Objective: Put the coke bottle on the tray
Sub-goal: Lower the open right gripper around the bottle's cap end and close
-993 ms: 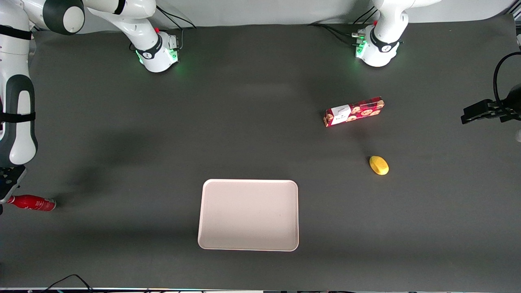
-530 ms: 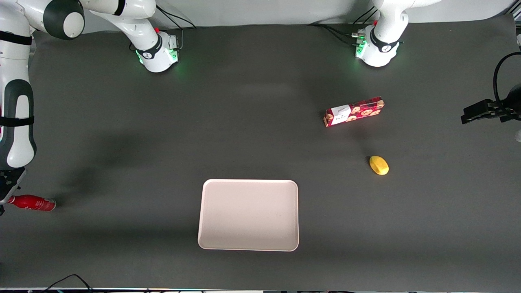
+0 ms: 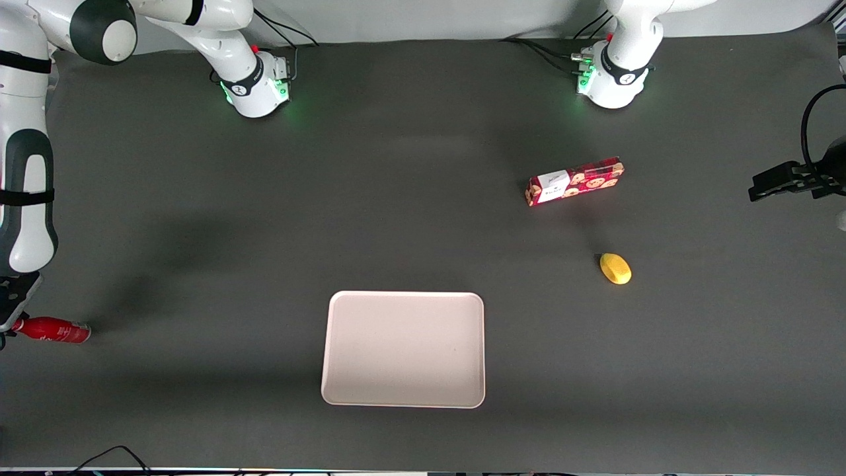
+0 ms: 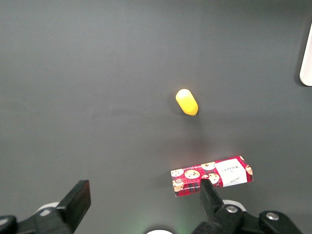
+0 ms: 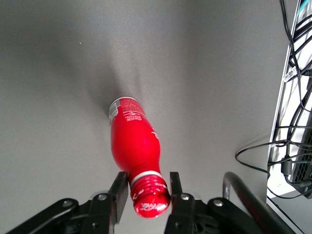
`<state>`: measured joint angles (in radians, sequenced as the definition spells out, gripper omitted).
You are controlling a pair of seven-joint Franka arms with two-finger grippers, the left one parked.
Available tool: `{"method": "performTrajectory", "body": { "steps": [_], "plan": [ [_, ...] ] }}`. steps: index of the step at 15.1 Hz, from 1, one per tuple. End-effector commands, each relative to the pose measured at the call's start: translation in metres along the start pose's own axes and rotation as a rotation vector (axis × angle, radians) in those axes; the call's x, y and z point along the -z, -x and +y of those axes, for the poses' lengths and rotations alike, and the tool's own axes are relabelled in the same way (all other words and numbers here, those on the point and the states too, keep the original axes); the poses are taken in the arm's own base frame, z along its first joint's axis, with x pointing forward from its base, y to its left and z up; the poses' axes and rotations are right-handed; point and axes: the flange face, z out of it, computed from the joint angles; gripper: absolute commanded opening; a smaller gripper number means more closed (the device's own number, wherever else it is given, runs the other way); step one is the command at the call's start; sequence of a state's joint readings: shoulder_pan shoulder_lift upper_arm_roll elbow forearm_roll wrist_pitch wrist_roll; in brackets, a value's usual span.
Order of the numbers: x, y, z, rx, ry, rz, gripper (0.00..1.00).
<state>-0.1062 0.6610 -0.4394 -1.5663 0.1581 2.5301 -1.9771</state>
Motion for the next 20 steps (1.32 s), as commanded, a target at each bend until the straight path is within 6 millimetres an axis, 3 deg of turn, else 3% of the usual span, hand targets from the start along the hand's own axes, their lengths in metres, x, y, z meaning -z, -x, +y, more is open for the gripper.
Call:
{"method": "performTrajectory", "body": {
  "steps": [1,4,8,11,14,17,20],
  "plan": [
    [0.000,0.003,0.005,0.013,0.004,0.017,0.15],
    [0.004,0.002,0.006,0.003,0.001,0.023,0.00],
    [0.011,-0.006,-0.002,-0.066,-0.084,0.093,0.00],
    [0.028,-0.019,-0.006,-0.154,-0.168,0.140,0.00],
    [0.062,-0.034,-0.009,-0.275,-0.249,0.155,0.00],
    [0.083,-0.036,-0.011,-0.347,-0.283,0.150,0.00],
    [0.133,-0.056,-0.008,-0.444,-0.337,0.131,0.00]
  ]
}}
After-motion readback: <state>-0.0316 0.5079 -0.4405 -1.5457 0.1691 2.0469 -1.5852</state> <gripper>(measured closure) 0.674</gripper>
